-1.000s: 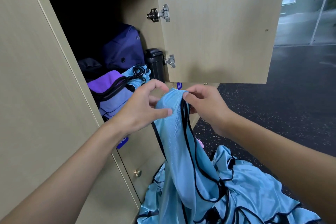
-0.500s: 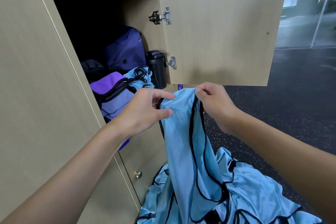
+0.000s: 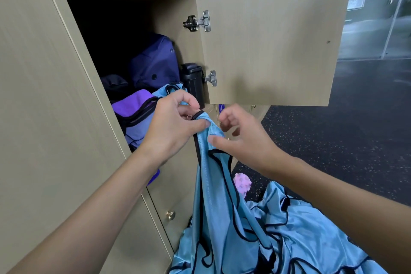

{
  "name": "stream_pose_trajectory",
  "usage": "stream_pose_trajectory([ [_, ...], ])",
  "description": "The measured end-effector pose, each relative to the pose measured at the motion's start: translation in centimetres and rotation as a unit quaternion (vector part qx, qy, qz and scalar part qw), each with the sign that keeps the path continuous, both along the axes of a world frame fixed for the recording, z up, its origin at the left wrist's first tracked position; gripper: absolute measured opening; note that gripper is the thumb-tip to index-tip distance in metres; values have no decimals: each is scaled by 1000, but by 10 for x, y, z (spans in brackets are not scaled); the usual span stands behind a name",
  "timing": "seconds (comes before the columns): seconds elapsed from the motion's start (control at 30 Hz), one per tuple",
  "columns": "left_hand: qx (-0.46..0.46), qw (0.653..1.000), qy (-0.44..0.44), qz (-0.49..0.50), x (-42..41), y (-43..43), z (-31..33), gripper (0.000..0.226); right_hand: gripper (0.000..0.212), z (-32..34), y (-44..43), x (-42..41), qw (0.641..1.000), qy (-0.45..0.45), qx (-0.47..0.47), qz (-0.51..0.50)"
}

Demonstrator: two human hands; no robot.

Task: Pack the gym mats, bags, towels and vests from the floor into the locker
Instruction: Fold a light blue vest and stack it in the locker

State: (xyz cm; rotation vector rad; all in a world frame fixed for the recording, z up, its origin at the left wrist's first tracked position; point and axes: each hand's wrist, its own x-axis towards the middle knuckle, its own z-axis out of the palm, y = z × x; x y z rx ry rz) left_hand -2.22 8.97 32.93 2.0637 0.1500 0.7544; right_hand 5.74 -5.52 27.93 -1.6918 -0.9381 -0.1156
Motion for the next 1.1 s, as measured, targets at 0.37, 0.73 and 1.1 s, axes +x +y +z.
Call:
stream_pose_trajectory([
  [0.37,83,991,84,-63,-3,11,-5,18,33,3,1,16,998,41,34,-41],
  [0.73,99,993,57,-34,-2,10,-1,9,7,7,-5,6,998,29,-54,33],
  [1.1,79,996,42,-21,-6,15,6,6,26,0,-4,17,980,-170,-84,-60],
])
